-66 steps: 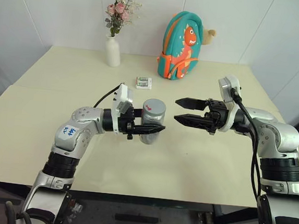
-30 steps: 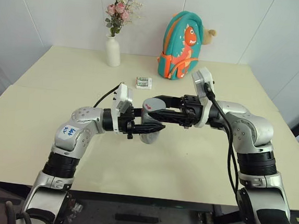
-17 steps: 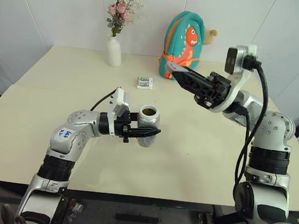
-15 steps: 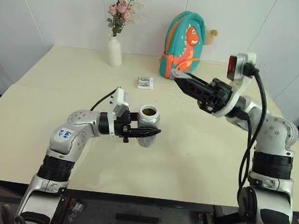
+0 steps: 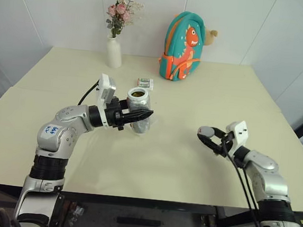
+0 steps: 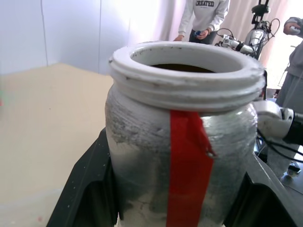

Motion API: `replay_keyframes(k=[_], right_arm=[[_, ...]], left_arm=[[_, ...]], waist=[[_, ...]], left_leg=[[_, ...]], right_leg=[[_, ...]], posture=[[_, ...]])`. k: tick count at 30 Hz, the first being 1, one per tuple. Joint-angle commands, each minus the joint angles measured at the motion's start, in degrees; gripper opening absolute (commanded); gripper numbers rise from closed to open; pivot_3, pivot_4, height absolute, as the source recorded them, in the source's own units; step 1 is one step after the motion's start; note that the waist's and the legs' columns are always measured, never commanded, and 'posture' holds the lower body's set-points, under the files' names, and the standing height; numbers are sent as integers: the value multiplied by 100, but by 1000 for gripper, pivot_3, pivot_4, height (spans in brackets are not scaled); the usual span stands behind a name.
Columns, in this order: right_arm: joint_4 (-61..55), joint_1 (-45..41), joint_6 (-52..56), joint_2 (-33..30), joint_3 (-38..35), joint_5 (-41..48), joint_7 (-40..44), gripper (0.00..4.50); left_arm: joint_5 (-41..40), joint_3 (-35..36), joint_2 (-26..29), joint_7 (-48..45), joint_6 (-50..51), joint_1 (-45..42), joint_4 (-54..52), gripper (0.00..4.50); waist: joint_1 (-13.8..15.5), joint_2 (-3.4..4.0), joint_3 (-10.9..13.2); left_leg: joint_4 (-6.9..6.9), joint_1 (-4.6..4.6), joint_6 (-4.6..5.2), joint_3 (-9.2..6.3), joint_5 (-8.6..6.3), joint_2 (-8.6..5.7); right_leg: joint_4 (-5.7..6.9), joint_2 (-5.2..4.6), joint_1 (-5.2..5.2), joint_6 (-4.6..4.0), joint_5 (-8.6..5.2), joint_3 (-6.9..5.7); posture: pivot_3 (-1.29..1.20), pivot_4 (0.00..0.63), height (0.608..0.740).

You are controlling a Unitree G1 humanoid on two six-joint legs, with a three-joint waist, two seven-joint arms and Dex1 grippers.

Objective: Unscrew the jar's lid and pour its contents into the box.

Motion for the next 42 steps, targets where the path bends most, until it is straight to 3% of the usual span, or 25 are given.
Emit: replay_keyframes(k=[1, 7, 13, 17, 21, 27, 32, 34, 42], right_arm=[[260, -128, -407, 33, 13, -62, 195, 2543], [528, -313, -292, -22, -116, 59, 375, 4490], [-282, -472, 395, -237, -185, 473, 774, 4490], [-1884, -899, 1585, -272, 334, 1040, 1195, 4490], [-2421, -1333, 2592, -107, 394, 1652, 1151, 4490], [-1957, -1857, 2289, -115, 909, 1085, 1365, 4490], [-1825, -1756, 2122, -90, 951, 915, 1352, 4490], [-1868, -1649, 2078, -95, 960, 845, 1314, 4490], [-2046, -1313, 2158, -57, 817, 900, 1158, 4490]], left_arm=[[-125, 93, 105, -101, -9, -96, -27, 2440], [-54, 103, 273, -131, -16, -89, 6, 2440], [408, 103, 492, 159, -363, -136, 336, 2440], [1252, -52, 914, 603, -768, -256, 815, 2440], [1708, -229, 1064, 623, -1082, -589, 1573, 2440], [2639, -747, 794, 776, -2257, -1432, 3334, 2440], [3044, -891, 284, 1146, -3185, -1776, 4391, 2440], [3231, -907, 190, 1371, -3536, -1833, 4708, 2440], [3792, -901, 161, 2250, -4694, -2188, 5462, 2440]], waist=[[0, 0, 0], [1, 0, 0], [6, 0, 0], [-72, 7, 4], [-20, 6, 4], [90, 6, 4], [168, 7, 4], [175, 6, 4], [131, 6, 4]], left_leg=[[0, 1, 0, 0, 0, 0], [-3, 2, 0, -3, 0, 0], [-6, 3, 0, -3, 0, 0], [-9, 7, -1, -2, 0, 3], [-11, 9, -2, -6, 1, 1], [-10, -5, 0, -6, -1, -4], [-6, -50, 4, -7, -4, -3], [5, -87, 2, -6, -3, -4], [29, -92, 1, -3, -2, -2]], right_leg=[[-1, 0, 1, 1, 1, 0], [2, 1, 1, 2, 2, 0], [2, 0, 2, 2, 2, 0], [11, 3, -5, 2, 1, 2], [13, 3, -1, 1, 0, 0], [-9, 0, -1, 4, 3, -1], [-7, 1, -45, 8, 2, -1], [6, -1, -87, 8, 2, -1], [51, 2, -107, 4, -1, 0]], posture=[[0, 150, 740], [0, 150, 740], [0, 150, 740], [0, 150, 740], [0, 150, 740], [0, 150, 740], [0, 150, 740], [0, 150, 740], [0, 150, 740]])
